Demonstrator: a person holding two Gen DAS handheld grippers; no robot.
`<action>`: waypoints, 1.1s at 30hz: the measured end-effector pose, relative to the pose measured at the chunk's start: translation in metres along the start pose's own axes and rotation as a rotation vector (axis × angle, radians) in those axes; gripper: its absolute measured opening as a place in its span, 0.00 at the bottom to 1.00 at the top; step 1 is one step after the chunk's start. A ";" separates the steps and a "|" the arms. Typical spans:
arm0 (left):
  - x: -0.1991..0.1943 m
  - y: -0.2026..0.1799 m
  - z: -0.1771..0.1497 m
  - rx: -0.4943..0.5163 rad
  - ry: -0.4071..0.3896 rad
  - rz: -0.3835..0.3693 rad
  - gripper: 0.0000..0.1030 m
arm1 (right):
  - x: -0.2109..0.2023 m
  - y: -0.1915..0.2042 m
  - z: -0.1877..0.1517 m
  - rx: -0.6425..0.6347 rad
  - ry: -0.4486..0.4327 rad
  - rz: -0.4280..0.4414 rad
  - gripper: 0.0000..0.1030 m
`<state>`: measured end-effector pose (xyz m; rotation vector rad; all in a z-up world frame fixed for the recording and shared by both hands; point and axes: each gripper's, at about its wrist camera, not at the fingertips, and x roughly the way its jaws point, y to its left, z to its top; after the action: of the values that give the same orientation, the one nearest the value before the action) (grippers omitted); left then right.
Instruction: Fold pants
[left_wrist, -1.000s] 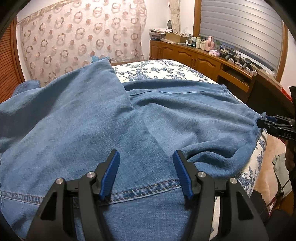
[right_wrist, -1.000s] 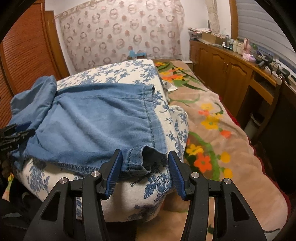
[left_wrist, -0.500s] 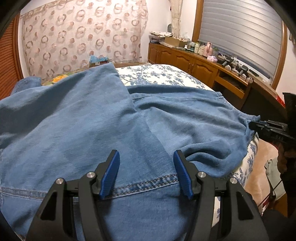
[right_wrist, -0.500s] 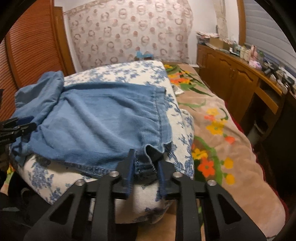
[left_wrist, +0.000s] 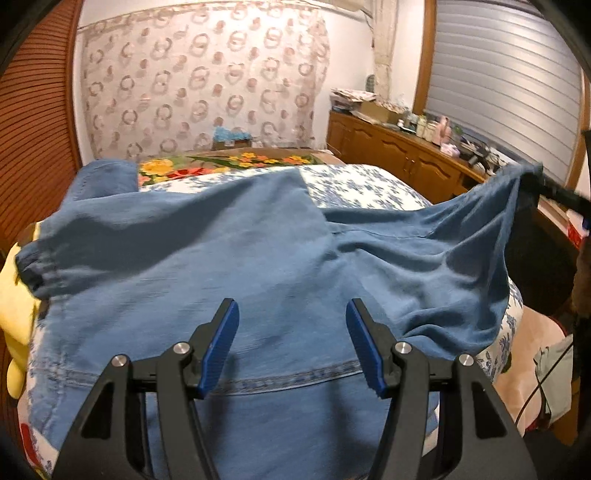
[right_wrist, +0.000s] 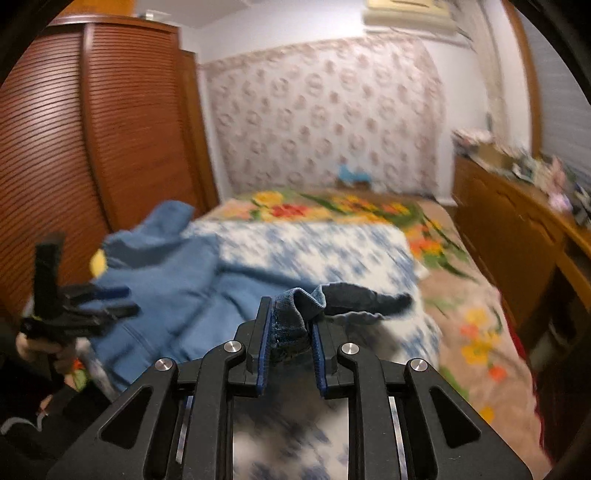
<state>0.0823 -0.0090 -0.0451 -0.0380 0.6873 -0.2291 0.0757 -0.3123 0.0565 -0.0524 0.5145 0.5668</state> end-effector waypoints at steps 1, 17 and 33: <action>-0.003 0.004 -0.001 -0.007 -0.004 0.006 0.58 | 0.005 0.012 0.011 -0.024 -0.013 0.027 0.16; -0.031 0.072 -0.030 -0.130 -0.020 0.103 0.58 | 0.116 0.161 0.055 -0.207 0.081 0.345 0.20; -0.014 0.063 -0.026 -0.113 0.003 0.044 0.58 | 0.150 0.107 0.048 -0.207 0.131 0.145 0.45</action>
<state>0.0680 0.0563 -0.0637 -0.1305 0.7028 -0.1483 0.1493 -0.1378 0.0361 -0.2516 0.5885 0.7606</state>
